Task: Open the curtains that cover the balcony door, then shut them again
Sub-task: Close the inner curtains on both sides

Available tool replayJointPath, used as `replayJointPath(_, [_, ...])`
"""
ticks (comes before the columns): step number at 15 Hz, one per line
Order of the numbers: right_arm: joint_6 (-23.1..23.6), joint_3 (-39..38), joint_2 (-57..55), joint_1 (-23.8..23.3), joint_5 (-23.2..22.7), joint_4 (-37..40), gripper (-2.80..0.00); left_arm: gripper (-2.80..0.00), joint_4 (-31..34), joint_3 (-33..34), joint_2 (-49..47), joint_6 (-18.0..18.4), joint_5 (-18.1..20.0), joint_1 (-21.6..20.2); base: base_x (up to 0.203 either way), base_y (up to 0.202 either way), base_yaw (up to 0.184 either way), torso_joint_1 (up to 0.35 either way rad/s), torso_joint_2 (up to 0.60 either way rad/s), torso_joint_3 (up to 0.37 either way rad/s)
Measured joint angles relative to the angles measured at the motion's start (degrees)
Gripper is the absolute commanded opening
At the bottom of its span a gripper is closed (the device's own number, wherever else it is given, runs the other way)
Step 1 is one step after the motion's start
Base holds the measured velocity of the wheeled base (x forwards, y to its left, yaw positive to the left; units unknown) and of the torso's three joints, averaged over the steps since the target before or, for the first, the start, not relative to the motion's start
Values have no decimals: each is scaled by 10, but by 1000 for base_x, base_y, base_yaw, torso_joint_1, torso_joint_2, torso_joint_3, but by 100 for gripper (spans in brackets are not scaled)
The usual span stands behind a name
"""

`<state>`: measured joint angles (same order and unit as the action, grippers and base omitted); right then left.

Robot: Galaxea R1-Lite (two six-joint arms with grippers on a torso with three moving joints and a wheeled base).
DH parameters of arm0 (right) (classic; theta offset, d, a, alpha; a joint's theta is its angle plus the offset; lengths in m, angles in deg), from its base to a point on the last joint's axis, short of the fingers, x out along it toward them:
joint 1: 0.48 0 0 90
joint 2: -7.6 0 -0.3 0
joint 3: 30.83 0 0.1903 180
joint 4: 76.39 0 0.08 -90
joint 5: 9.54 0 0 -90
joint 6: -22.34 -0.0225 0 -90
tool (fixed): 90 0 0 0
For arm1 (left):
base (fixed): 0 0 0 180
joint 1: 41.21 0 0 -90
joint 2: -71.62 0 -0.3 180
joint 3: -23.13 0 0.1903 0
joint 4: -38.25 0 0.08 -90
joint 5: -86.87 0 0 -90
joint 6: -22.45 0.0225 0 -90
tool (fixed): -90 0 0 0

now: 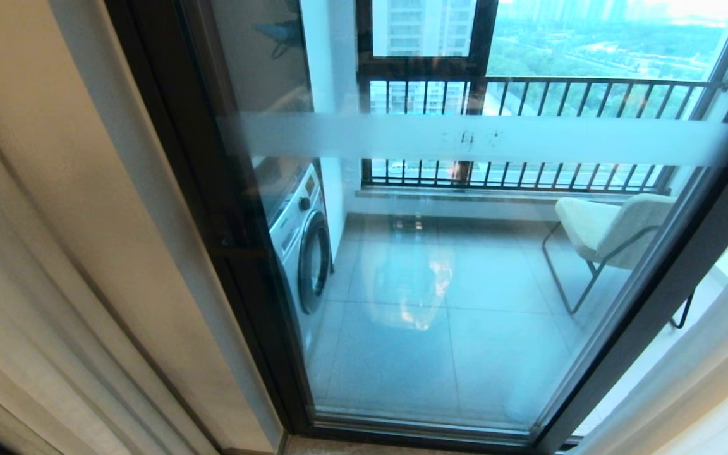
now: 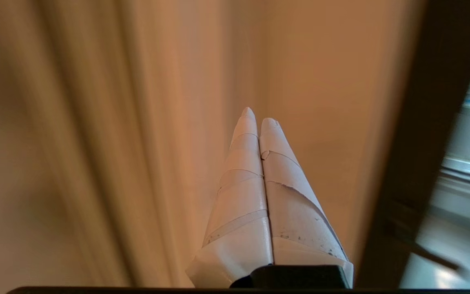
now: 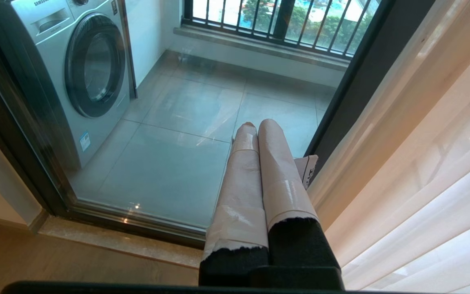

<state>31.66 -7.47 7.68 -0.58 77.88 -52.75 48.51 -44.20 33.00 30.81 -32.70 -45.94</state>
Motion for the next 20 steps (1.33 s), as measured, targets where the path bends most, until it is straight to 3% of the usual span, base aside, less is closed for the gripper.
replayJointPath(3, [0, 0, 0, 0, 0, 0, -280, -280, -1, -82, -117, -10, -97, -120, 0, 0, 0, 0, 0, 0])
replayJointPath(7, [0, 0, 0, 0, 0, 0, -280, -280, 6, -139, -243, -43, -116, -266, 0, 0, 0, 0, 0, 0])
replayJointPath(9, [0, 0, 0, 0, 0, 0, -280, -280, 29, -170, -295, -79, -118, -298, 0, 0, 0, 0, 0, 0])
replayJointPath(12, [0, 0, 0, 0, 0, 0, -280, -280, 94, -226, -354, -130, -117, -311, 0, 0, 0, 0, 0, 0])
replayJointPath(13, [0, 0, 0, 0, 0, 0, -280, 0, 118, -238, -366, -145, -116, -311, 0, 0, 0, 0, 0, 0])
replayJointPath(20, [0, 0, 0, 0, 0, 0, -280, 0, 148, -249, -389, -160, -113, -295, 0, 0, 0, 0, 0, 0])
